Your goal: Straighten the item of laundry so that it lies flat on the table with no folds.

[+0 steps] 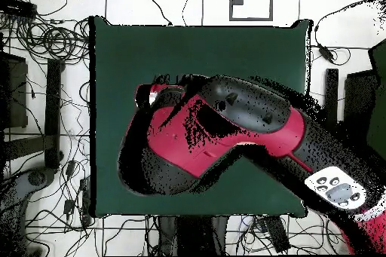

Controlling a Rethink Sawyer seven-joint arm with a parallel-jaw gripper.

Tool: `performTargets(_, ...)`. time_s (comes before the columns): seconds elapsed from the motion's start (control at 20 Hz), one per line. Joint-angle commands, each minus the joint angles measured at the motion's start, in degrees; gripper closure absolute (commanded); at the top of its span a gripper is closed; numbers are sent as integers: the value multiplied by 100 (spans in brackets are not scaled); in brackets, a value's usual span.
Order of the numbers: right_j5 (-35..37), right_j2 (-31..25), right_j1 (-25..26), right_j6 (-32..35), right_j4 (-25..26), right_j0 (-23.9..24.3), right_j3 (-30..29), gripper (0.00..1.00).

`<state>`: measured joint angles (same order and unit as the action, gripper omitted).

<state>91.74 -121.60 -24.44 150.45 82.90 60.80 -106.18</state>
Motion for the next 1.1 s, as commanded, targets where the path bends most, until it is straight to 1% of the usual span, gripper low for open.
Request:
performTargets(0.05,118,798,-1094,1430,-597,-234,192,0)
performTargets(0.35,-295,1333,-1162,1217,-843,-387,437,0)
performTargets(0.55,-647,1724,-1375,1037,-579,-499,407,0)
performTargets(0.6,-777,1790,-1457,923,-390,-529,375,0)
performTargets(0.75,-1075,2001,-1667,797,-134,-629,350,0)
performTargets(0.95,-1423,2277,-2059,613,150,-773,357,0)
performTargets(1.0,-1493,2296,-2255,629,308,-791,265,0)
performTargets(1.1,-1686,2420,-2426,629,434,-852,221,0)
